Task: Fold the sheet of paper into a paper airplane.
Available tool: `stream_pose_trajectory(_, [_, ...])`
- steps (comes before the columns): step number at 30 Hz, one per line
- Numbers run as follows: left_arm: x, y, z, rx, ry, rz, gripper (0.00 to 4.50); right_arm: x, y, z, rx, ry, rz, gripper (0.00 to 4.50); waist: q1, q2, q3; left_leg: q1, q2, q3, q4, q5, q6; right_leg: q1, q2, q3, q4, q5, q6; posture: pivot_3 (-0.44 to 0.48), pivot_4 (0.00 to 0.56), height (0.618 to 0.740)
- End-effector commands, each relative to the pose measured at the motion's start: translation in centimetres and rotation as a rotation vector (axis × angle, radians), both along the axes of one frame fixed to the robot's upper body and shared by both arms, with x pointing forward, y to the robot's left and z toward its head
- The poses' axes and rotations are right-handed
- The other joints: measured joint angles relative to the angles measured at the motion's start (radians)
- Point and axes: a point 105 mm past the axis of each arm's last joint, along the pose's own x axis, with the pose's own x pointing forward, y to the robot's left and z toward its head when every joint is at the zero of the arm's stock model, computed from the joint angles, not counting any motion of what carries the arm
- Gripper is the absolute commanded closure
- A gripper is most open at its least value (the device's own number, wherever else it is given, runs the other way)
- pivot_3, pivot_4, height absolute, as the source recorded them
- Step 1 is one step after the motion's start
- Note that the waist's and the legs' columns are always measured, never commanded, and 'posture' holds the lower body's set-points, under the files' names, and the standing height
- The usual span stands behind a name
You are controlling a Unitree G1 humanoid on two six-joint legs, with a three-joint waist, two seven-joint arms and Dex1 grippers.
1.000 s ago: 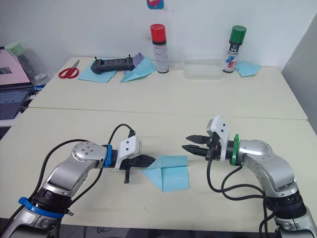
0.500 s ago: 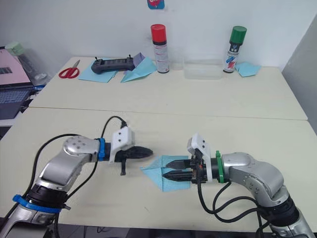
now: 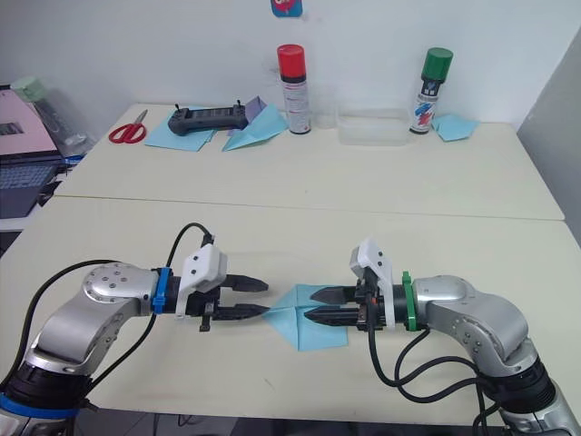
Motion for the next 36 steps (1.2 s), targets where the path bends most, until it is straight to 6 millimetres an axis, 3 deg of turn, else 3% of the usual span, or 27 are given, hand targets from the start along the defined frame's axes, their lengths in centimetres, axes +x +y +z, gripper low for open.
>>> stream_pose_trajectory(1, [-0.4,-0.8,-0.8,0.024,-0.049,-0.046,2.27,0.0,-0.1,1.1,0.027,-0.045,-0.006,2.84,0.000,0.000,0.000,0.000,0.000,0.000,0.000,0.000,0.000,0.000,0.000,0.000,0.000,0.000,0.000,0.000,0.150,0.740])
stream_pose_trajectory(5, [0.6,-1.6,-2.5,0.054,-0.108,-0.042,2.27,0.2,-0.5,1.1,0.021,-0.051,-0.030,2.84,0.002,0.000,0.000,0.000,0.000,0.000,0.000,0.000,0.000,0.000,0.000,0.000,0.000,0.000,0.000,0.000,0.150,0.740])
stream_pose_trajectory(6, [0.9,-1.7,-2.7,0.055,-0.122,-0.042,2.44,0.2,-0.6,1.1,0.021,-0.052,-0.034,2.84,0.002,0.000,0.000,0.000,0.000,0.000,0.000,0.000,0.000,0.000,0.000,0.000,0.000,0.000,0.000,0.000,0.150,0.740])
stream_pose_trajectory(8, [1.6,-1.9,-2.6,0.050,-0.159,-0.031,2.84,0.2,-0.6,1.2,0.021,-0.054,-0.041,2.84,0.002,0.000,0.000,0.000,0.000,0.000,0.000,0.000,0.000,0.000,0.000,0.000,0.000,0.000,0.000,0.000,0.150,0.740])
stream_pose_trajectory(13, [1.9,-1.8,-2.8,0.075,-0.198,-0.069,4.45,0.3,-0.8,1.3,0.021,-0.059,-0.052,2.84,0.002,0.000,0.000,0.000,0.000,0.000,0.000,0.000,0.000,0.000,0.000,0.000,0.000,0.000,0.000,0.000,0.150,0.740])
stream_pose_trajectory(21, [3.8,-1.9,-1.7,0.071,-0.320,-0.052,4.48,0.9,-0.8,1.5,0.026,-0.075,-0.073,2.84,0.002,0.000,0.000,0.000,0.000,0.000,0.000,0.000,0.000,0.000,0.000,0.000,0.000,0.000,0.000,0.000,0.150,0.740])
stream_pose_trajectory(30, [2.9,-2.4,-2.7,0.159,-0.486,-0.245,4.48,1.8,-1.0,1.9,0.027,-0.102,-0.096,2.84,0.002,0.000,0.000,0.000,0.000,0.000,0.000,0.000,0.000,0.000,0.000,0.000,0.000,0.000,0.000,0.000,0.150,0.740])
stream_pose_trajectory(36, [3.9,-2.5,-3.4,0.272,-0.643,-0.363,4.48,3.1,-0.9,2.6,0.053,-0.102,-0.114,2.84,0.002,0.000,0.000,0.000,-0.001,0.000,0.000,0.000,0.000,0.001,0.000,0.000,0.000,0.000,0.000,0.000,0.150,0.740])
